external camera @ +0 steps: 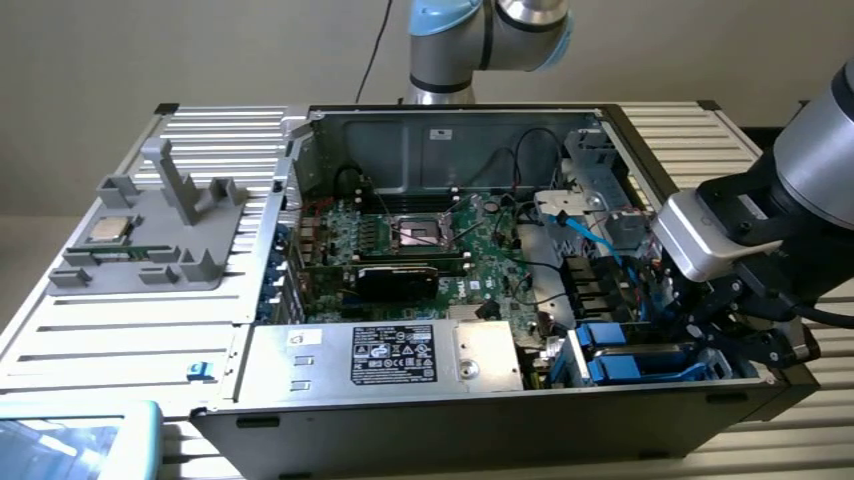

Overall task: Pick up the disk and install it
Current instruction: 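Insert the first disk wire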

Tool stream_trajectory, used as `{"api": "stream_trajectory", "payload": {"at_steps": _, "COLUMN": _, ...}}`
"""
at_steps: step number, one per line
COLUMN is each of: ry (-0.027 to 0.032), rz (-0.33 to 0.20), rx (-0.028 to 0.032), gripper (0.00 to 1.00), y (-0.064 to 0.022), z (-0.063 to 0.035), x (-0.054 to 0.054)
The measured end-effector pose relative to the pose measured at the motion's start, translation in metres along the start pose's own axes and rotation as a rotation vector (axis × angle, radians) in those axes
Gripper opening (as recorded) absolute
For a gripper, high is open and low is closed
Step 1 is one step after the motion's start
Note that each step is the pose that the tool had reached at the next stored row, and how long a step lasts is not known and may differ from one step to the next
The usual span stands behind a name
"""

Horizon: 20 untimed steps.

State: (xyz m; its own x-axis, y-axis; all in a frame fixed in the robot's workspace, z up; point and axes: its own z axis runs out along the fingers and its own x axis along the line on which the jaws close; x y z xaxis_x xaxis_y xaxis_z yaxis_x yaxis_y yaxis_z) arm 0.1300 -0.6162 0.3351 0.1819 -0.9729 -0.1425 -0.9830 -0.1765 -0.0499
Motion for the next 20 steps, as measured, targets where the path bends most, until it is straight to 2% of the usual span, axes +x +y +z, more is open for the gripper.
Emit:
{"api": "stream_trajectory", "payload": {"at_steps": 6, "ry": -0.0002, "rz": 0.0, "rx": -0.0004, "gripper": 0.16, "y": -0.0001, "z": -0.0018, "x": 0.0}}
{"api": "stream_trajectory", "payload": {"at_steps": 9, "ry": 0.0004, "rz": -0.002, "rx": -0.0009, "gripper": 0.16, "y": -0.0007, "z": -0.01, "x": -0.002}}
{"api": "stream_trajectory", "payload": {"at_steps": 11, "ry": 0.0044, "rz": -0.004, "rx": -0.0017, "gripper": 0.16, "y": -0.0014, "z": -0.014, "x": -0.006}}
{"api": "stream_trajectory", "payload": {"at_steps": 12, "ry": 0.0096, "rz": -0.005, "rx": -0.0028, "gripper": 0.16, "y": -0.0017, "z": -0.0151, "x": -0.008}}
{"api": "stream_trajectory", "payload": {"at_steps": 14, "ry": 0.027, "rz": -0.005, "rx": -0.0062, "gripper": 0.16, "y": -0.0024, "z": -0.0156, "x": -0.011}}
{"api": "stream_trajectory", "payload": {"at_steps": 18, "ry": 0.0758, "rz": -0.007, "rx": -0.0153, "gripper": 0.16, "y": -0.0037, "z": -0.0153, "x": -0.019}}
{"api": "stream_trajectory", "payload": {"at_steps": 19, "ry": 0.0868, "rz": -0.007, "rx": -0.0173, "gripper": 0.16, "y": -0.0041, "z": -0.0153, "x": -0.021}}
{"api": "stream_trajectory", "payload": {"at_steps": 20, "ry": 0.0951, "rz": -0.007, "rx": -0.0189, "gripper": 0.16, "y": -0.0045, "z": -0.0156, "x": -0.023}}
